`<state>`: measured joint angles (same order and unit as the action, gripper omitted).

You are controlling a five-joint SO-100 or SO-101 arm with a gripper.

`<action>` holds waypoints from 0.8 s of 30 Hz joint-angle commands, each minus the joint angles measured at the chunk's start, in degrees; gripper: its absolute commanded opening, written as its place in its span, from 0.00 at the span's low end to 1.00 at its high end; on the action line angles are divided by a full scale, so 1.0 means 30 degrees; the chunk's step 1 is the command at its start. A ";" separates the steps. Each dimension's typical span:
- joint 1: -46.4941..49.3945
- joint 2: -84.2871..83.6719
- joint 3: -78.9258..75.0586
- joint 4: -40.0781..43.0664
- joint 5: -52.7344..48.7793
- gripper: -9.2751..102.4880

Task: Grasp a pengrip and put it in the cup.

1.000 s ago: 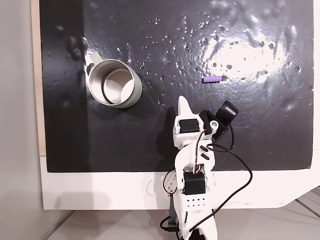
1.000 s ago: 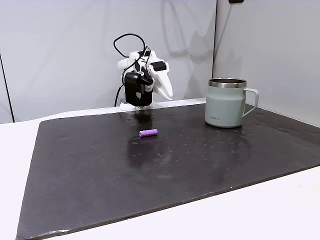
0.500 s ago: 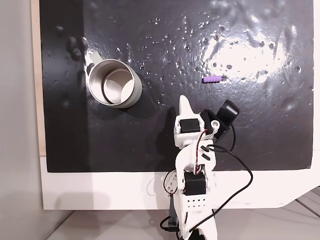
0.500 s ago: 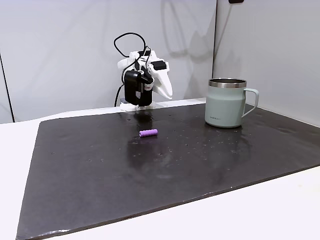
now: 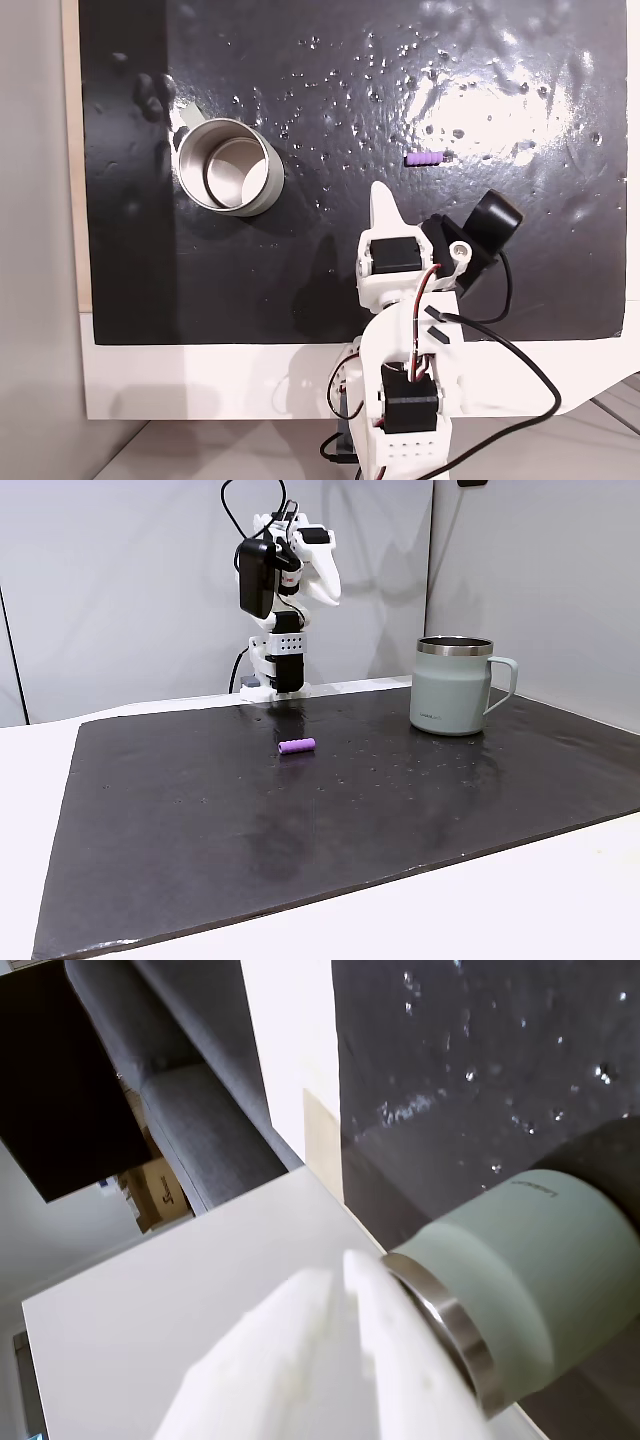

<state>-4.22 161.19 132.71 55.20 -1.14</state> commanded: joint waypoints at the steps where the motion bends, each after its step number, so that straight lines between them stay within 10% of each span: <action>1: 0.0996 -0.2285 -0.4014 0.0879 -0.0615 0.08; 24: 0.4893 -1.8604 -1.4912 0.7266 -0.1025 0.27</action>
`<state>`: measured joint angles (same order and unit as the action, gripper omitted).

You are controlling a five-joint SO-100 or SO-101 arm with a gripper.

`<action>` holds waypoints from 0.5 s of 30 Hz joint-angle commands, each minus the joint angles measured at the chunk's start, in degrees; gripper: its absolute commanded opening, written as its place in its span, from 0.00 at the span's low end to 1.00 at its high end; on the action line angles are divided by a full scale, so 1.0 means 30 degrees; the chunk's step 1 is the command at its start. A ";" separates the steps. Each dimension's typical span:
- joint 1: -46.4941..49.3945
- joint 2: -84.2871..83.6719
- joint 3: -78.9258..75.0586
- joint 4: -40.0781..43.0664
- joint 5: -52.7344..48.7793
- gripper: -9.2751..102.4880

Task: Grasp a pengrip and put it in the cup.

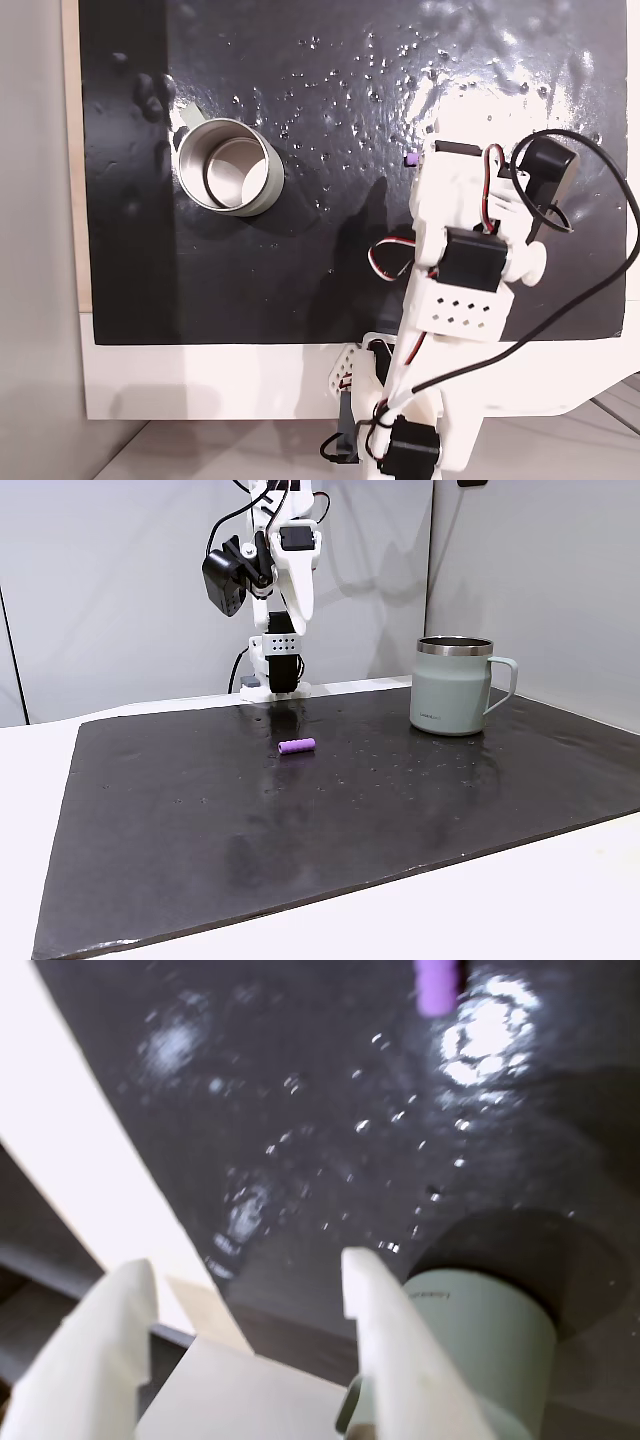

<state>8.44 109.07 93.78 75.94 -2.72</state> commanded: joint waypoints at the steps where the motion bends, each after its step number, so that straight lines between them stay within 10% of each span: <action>1: 0.0820 -0.1846 -0.2227 0.0410 -0.0615 0.27; 15: 0.1582 -0.8115 -0.3779 -0.0381 -0.1318 0.28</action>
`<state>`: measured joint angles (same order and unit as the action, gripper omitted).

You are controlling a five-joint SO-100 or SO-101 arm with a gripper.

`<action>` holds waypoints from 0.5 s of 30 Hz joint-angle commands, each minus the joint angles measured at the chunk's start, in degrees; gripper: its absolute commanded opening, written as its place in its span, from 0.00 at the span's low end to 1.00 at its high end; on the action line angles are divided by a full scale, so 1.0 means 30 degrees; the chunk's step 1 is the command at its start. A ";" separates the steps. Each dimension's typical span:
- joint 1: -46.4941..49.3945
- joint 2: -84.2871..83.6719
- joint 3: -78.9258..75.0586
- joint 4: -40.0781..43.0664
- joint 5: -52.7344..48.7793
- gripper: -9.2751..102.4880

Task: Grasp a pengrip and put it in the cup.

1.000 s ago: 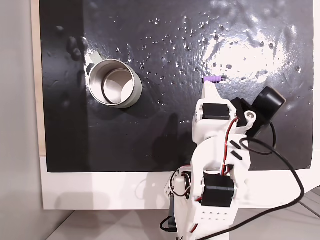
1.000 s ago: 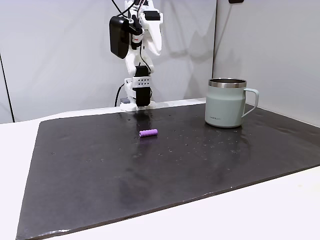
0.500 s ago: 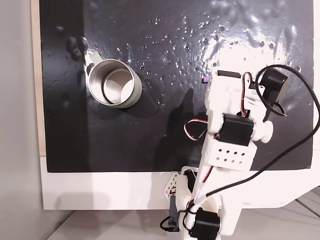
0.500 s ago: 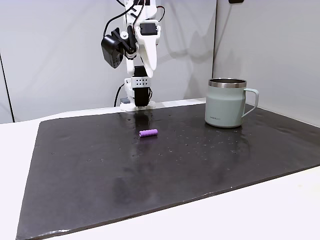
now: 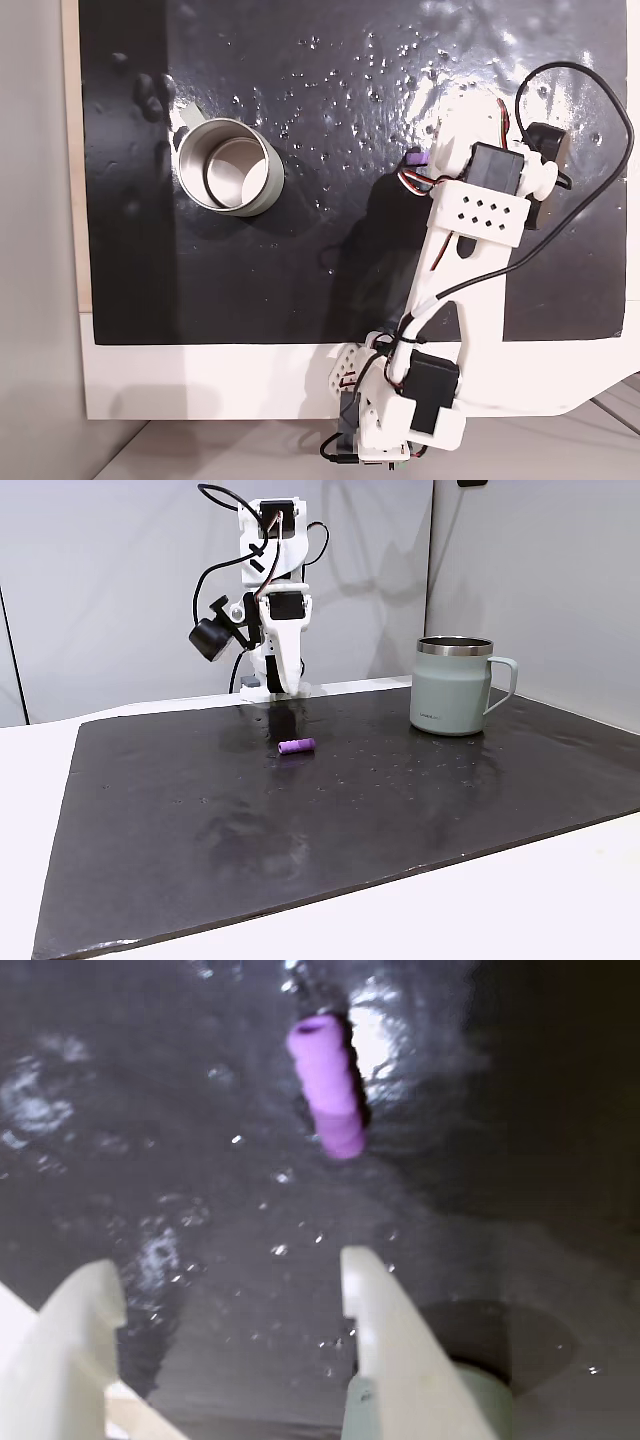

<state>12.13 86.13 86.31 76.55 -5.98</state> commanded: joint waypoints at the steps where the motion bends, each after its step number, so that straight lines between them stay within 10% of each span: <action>1: 0.0410 -0.0937 -0.1406 -0.0645 -0.0264 0.28; 15: 0.0029 -0.4717 -0.1611 -0.2197 -0.0615 0.27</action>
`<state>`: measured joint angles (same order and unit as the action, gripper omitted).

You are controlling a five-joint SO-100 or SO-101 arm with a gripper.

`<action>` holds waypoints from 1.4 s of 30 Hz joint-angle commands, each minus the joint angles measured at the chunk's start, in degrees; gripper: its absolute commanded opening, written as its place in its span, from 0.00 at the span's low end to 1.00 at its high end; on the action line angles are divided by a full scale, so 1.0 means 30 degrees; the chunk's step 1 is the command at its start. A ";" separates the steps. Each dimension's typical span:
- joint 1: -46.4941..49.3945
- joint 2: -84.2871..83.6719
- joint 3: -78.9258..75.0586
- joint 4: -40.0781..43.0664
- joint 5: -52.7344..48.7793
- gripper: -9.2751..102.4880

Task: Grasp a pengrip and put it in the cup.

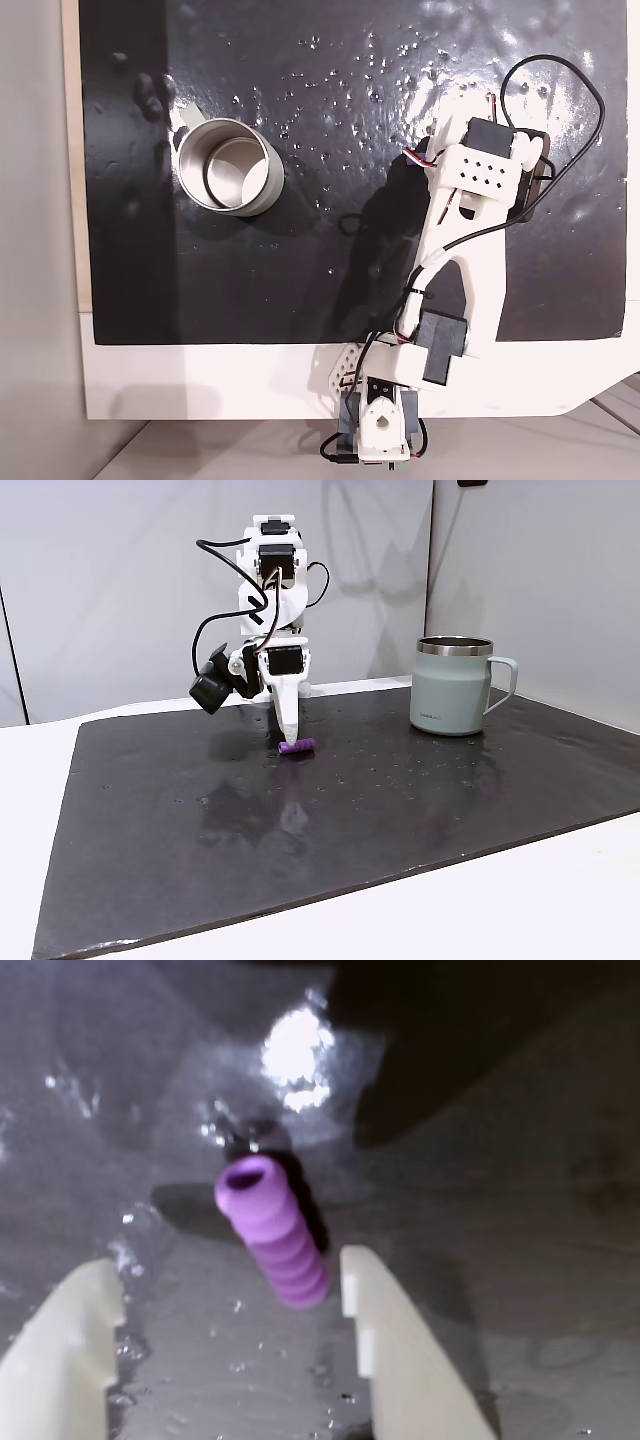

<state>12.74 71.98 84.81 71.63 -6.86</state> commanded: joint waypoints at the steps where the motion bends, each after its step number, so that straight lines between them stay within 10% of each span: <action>1: -0.0234 -0.0176 -0.1113 -0.0732 -0.0410 0.27; 23: -0.0352 -0.1025 -0.0732 -0.2109 -0.1084 0.08; 42: 0.0234 0.7119 -1.0254 0.6592 -0.0498 0.08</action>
<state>13.01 89.56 62.49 87.71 -9.23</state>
